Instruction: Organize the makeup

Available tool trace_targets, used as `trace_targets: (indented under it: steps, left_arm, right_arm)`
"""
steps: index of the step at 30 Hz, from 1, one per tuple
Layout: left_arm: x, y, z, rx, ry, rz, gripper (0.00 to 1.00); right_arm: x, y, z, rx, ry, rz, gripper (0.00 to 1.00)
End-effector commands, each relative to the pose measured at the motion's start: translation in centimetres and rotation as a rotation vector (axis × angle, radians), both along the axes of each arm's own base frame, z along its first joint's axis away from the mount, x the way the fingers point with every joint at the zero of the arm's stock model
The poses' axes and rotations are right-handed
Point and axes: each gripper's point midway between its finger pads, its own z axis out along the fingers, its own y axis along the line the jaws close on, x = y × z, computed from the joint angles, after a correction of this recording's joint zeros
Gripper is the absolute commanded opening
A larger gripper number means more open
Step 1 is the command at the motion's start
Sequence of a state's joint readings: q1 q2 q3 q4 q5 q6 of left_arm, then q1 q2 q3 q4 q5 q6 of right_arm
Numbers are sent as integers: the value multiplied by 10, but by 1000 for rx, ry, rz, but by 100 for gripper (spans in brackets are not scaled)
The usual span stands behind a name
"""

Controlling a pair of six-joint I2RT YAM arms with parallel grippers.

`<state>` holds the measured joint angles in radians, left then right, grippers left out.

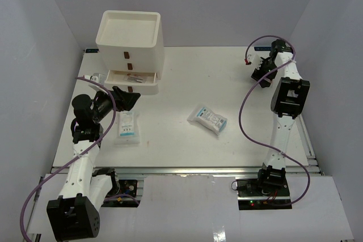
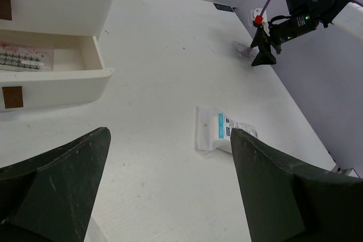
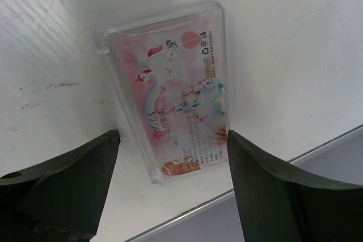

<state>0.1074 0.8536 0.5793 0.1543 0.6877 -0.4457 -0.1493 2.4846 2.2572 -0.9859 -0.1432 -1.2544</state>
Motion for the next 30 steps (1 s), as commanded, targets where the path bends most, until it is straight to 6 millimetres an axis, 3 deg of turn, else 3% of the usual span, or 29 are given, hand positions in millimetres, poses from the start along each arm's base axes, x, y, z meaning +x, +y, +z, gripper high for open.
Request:
trace_targets:
  steps: [1, 13, 18, 23, 30]
  left_arm:
    - [-2, 1, 8, 16, -31, 5, 98]
    - [-3, 0, 9, 18, -37, 2, 98]
    - [-4, 0, 9, 17, -40, -2, 98]
    - [-4, 0, 10, 19, -45, 0, 98]
    - [-5, -1, 12, 16, -50, -6, 98]
  right_arm:
    - [-28, 4, -9, 3, 117, 90, 80]
    - [-62, 21, -5, 27, 180, 141, 68]
    - [-68, 30, 3, 59, 161, 112, 70]
    - [-90, 44, 8, 96, 197, 88, 72]
    - [-105, 63, 12, 132, 143, 10, 85]
